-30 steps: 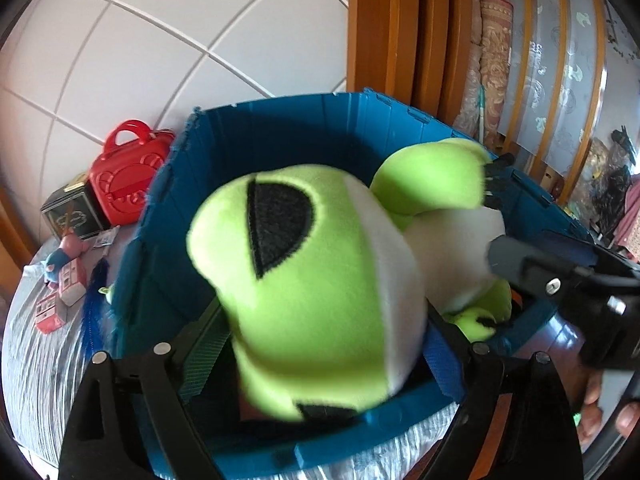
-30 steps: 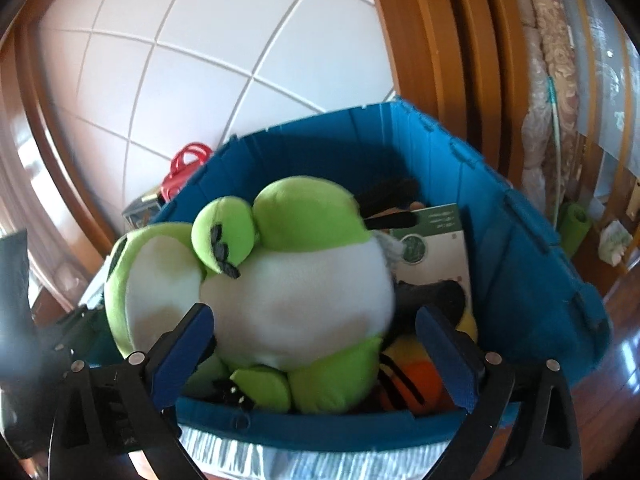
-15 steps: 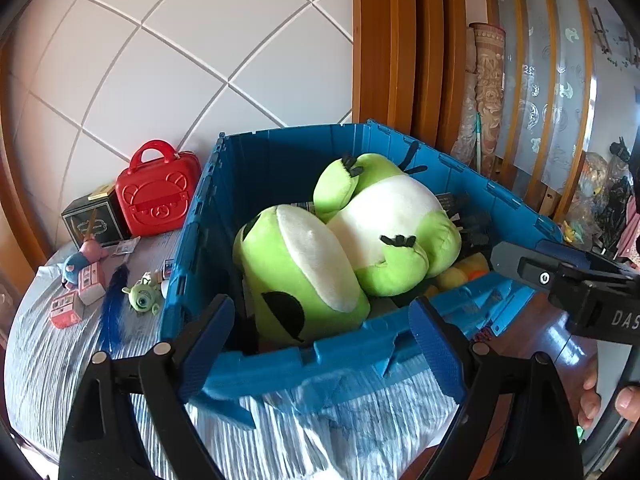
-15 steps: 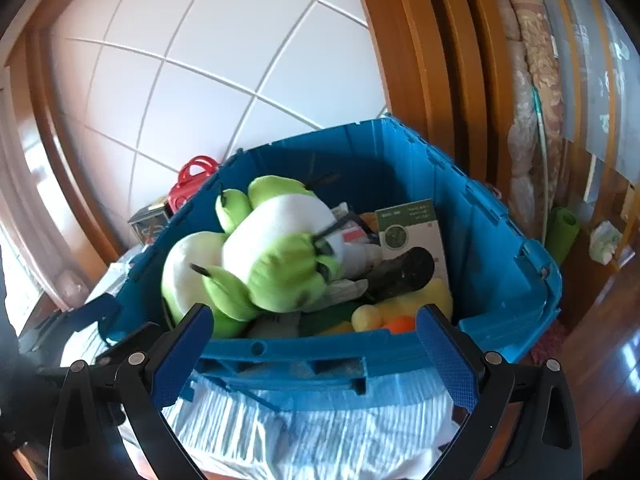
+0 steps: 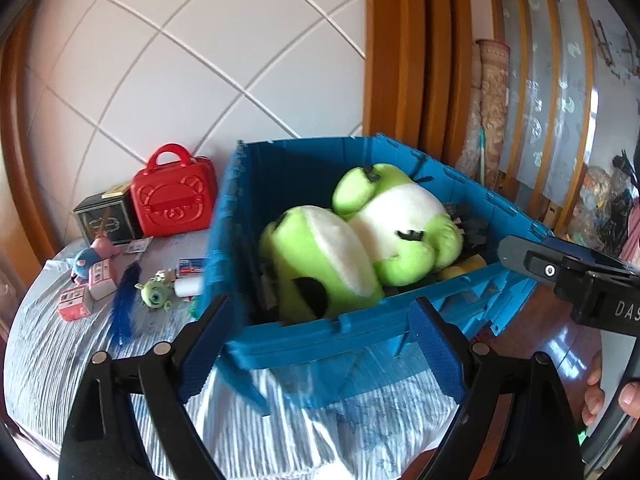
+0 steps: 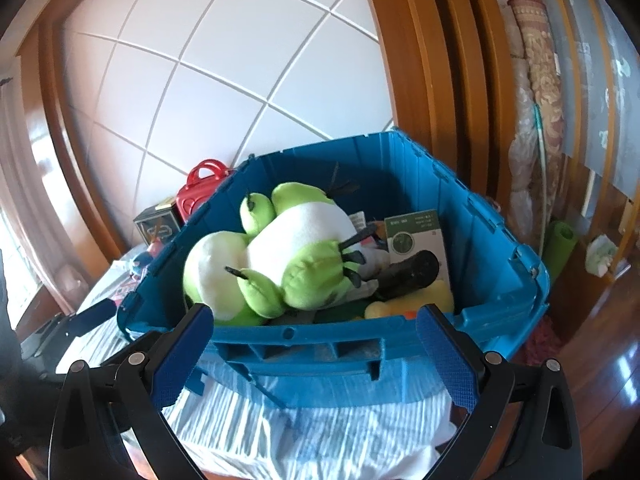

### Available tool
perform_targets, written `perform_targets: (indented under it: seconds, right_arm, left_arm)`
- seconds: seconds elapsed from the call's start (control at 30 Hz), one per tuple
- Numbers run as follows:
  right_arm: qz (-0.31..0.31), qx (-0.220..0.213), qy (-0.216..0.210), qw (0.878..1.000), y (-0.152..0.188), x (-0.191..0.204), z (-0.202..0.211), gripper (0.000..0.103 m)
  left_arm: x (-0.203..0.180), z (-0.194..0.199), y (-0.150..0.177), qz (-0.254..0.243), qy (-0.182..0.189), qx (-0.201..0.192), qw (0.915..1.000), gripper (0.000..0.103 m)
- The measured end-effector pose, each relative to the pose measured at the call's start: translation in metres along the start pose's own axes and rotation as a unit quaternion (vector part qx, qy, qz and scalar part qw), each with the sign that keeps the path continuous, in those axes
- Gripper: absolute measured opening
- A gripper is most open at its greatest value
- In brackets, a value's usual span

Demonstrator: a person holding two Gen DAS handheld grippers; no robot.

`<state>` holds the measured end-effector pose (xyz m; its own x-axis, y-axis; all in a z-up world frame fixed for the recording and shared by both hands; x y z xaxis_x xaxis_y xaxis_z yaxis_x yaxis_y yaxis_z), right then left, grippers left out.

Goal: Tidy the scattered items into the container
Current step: 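Move both tools back toward the blue feather duster and green one-eyed plush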

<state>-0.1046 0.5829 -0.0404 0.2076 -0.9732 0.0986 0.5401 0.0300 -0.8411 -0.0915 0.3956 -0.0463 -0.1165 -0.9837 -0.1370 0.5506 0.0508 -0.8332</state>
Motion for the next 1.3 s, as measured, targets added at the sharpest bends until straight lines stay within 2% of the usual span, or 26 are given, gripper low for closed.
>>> perform_targets:
  seconds: [0.17,0.33,0.47,0.63,0.77,0.87,1.0,1.17,1.3]
  right_arm:
    - [0.017,-0.003,-0.003,1.000,-0.003,0.033,0.004,0.103]
    - [0.025,-0.018,0.000,1.000,-0.008,0.084,0.003,0.103]
    - [0.022,-0.032,-0.008,0.999,-0.014,0.139,-0.004,0.103]
    - [0.033,-0.039,-0.027,0.998,-0.020,0.225,-0.025,0.103]
    - [0.037,-0.027,-0.047,0.998,-0.018,0.289,-0.052,0.103]
    - [0.050,-0.004,-0.060,0.997,-0.015,0.328,-0.076,0.103]
    - [0.068,0.031,-0.056,0.996,-0.014,0.362,-0.119,0.103]
    - [0.070,0.070,-0.055,0.994,-0.009,0.367,-0.176,0.103]
    - [0.061,0.105,-0.065,0.991,-0.007,0.360,-0.240,0.103]
  left_arm:
    - [0.041,0.014,-0.003,0.022,-0.009,-0.015,0.9996,0.090]
    - [0.102,0.027,-0.006,0.034,-0.017,-0.023,0.9990,0.090]
    - [0.173,0.037,-0.003,0.053,-0.035,-0.018,0.9978,0.090]
    - [0.268,0.049,0.006,0.066,-0.059,-0.013,0.9960,0.090]
    - [0.344,0.051,0.016,0.090,-0.081,0.000,0.9926,0.090]
    - [0.385,0.038,0.024,0.111,-0.096,0.022,0.9890,0.090]
    - [0.429,0.007,0.036,0.132,-0.119,0.051,0.9828,0.090]
    - [0.457,-0.041,0.044,0.144,-0.139,0.087,0.9759,0.090]
    - [0.469,-0.094,0.044,0.142,-0.149,0.120,0.9710,0.090]
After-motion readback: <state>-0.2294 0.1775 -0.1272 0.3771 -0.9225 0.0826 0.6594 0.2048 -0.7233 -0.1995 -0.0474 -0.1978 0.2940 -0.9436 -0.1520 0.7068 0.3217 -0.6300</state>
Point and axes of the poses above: each gripper's, at about its wrist camera, not at the fingertips, and z roughly against the way its jaws point, x to its left, y to its underside, the point moved 6 cm from there along -z, roughly the way its jaws point, and after that the axes turned 7 degrees about z, right-handed, at the moved point
